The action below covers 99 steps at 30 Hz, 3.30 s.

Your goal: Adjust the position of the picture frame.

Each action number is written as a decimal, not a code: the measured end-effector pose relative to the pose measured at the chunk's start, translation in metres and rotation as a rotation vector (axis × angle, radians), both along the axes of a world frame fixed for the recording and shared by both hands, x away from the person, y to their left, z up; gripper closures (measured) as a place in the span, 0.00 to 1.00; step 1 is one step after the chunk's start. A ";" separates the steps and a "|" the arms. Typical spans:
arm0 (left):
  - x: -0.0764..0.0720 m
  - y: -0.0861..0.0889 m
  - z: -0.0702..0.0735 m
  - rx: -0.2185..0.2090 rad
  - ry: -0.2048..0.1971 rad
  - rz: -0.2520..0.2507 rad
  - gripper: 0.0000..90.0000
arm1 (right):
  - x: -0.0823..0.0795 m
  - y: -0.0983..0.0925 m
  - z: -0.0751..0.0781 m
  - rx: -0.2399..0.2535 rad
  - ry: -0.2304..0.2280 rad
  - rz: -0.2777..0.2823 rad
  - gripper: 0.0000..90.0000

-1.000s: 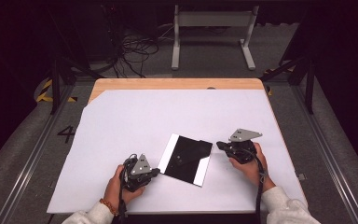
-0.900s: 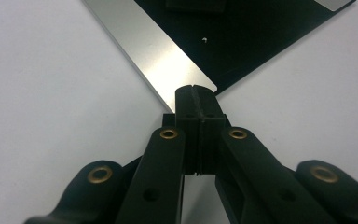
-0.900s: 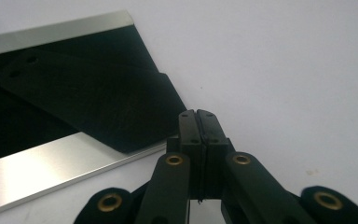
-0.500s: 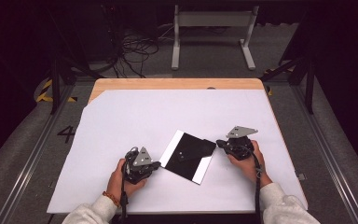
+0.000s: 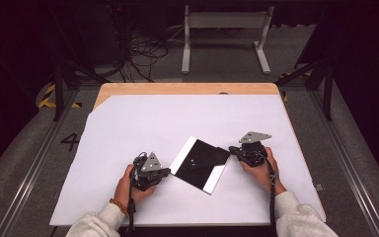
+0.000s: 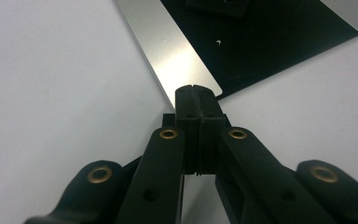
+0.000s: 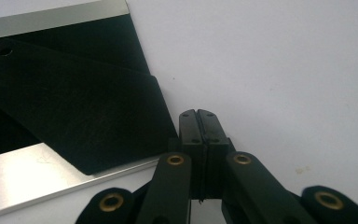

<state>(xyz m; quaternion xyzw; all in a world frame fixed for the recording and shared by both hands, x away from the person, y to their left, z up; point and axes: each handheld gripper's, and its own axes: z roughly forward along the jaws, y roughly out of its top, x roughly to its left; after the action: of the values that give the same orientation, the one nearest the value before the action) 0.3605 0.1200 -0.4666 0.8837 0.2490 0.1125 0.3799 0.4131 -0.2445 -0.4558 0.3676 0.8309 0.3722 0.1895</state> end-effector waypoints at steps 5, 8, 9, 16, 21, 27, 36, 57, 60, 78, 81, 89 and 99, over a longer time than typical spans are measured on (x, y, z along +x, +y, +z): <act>0.002 0.000 0.001 0.015 -0.004 -0.013 1.00 | 0.001 -0.001 0.000 -0.001 0.017 0.008 1.00; 0.004 0.000 0.001 0.015 -0.004 -0.014 1.00 | 0.002 -0.003 0.000 0.007 0.030 0.021 1.00; 0.004 0.000 0.001 0.014 -0.005 -0.013 1.00 | 0.002 -0.004 0.000 0.010 0.037 0.026 1.00; 0.007 0.001 0.002 0.029 -0.016 -0.005 1.00 | 0.001 -0.007 0.001 0.019 0.056 0.065 1.00; 0.011 0.001 0.003 0.053 -0.032 -0.006 1.00 | -0.004 -0.009 0.001 0.017 0.063 0.098 1.00; 0.015 0.002 0.003 0.054 -0.041 -0.002 1.00 | -0.011 -0.010 0.002 0.010 0.071 0.130 1.00; 0.026 0.003 0.003 0.042 -0.024 0.017 0.99 | -0.027 -0.010 0.003 -0.017 0.082 0.202 1.00; 0.045 -0.006 0.002 0.051 -0.064 0.063 0.97 | -0.068 0.003 0.004 -0.033 0.103 0.293 1.00; 0.044 -0.005 0.003 0.050 -0.063 0.065 0.96 | -0.069 0.004 0.004 -0.034 0.100 0.289 1.00; 0.017 -0.007 0.003 0.026 -0.010 -0.018 0.99 | -0.079 0.006 0.001 -0.007 0.094 0.311 1.00; 0.020 -0.008 0.003 0.021 -0.012 -0.019 1.00 | -0.079 0.005 0.000 0.003 0.098 0.308 1.00; 0.032 -0.013 0.001 0.004 -0.014 -0.012 1.00 | -0.080 0.005 0.001 0.004 0.107 0.306 1.00; 0.045 -0.020 0.001 -0.004 -0.010 -0.009 1.00 | -0.081 0.005 0.001 -0.001 0.107 0.304 1.00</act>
<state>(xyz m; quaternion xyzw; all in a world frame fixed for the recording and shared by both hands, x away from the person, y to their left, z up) 0.4059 0.1001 -0.4652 0.8835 0.2436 0.1146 0.3835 0.3320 -0.2394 -0.4544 0.2570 0.8861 0.3758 0.0866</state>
